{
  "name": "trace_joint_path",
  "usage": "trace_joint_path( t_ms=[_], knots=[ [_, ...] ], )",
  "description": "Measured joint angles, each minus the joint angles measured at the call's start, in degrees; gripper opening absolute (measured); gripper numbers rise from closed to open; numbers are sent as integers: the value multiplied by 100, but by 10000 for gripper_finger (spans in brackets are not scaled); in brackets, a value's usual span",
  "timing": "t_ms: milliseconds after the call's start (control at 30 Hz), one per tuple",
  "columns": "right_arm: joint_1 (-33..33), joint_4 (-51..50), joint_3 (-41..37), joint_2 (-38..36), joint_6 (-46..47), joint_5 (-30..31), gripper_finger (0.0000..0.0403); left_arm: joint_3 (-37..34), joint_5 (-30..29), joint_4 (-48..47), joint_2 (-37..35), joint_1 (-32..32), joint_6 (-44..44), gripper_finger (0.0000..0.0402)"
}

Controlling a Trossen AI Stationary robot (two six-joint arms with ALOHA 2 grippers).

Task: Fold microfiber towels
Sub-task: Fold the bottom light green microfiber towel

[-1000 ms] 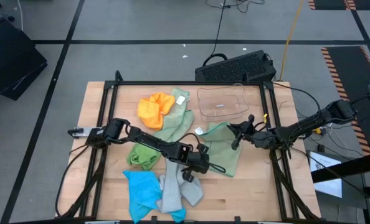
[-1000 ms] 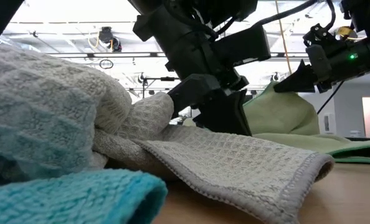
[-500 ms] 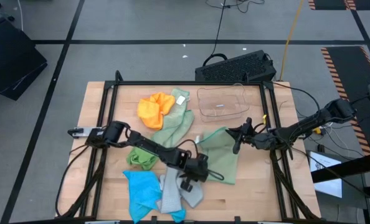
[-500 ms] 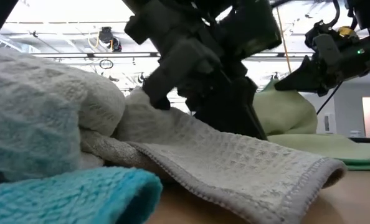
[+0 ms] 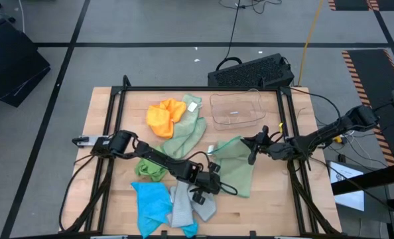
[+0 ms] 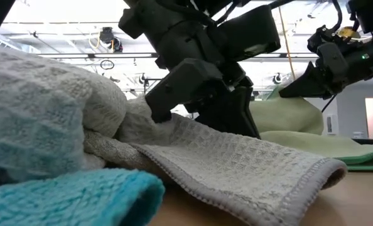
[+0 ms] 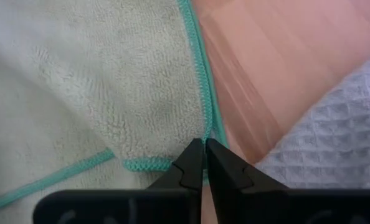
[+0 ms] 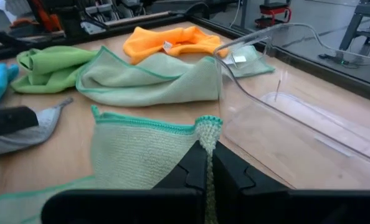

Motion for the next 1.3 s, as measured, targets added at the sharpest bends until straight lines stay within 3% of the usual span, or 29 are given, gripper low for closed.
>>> trace_joint_path(
  t_ms=[300, 533, 733, 933, 1033, 1300],
  knots=[
    [1, 30, 0, 0, 11, 22, 4, 0, 212, -254, -132, 62, -290, 28],
    [-3, 57, 0, 2, 146, 39, 4, 2, 605, -153, -164, 106, -605, 92],
    [2, 135, 0, 2, 248, 31, 4, 4, 378, -403, -614, 17, -565, 126],
    [4, 249, 2, 2, 291, 26, 4, 7, 196, -494, -728, 33, -667, 119],
    [6, 286, 2, 2, 333, 26, 4, 22, 315, -80, -468, 50, -802, 107],
    [244, 366, 2, -1, 330, 34, 4, 38, 310, -90, 104, 89, -1297, 61]
  ],
)
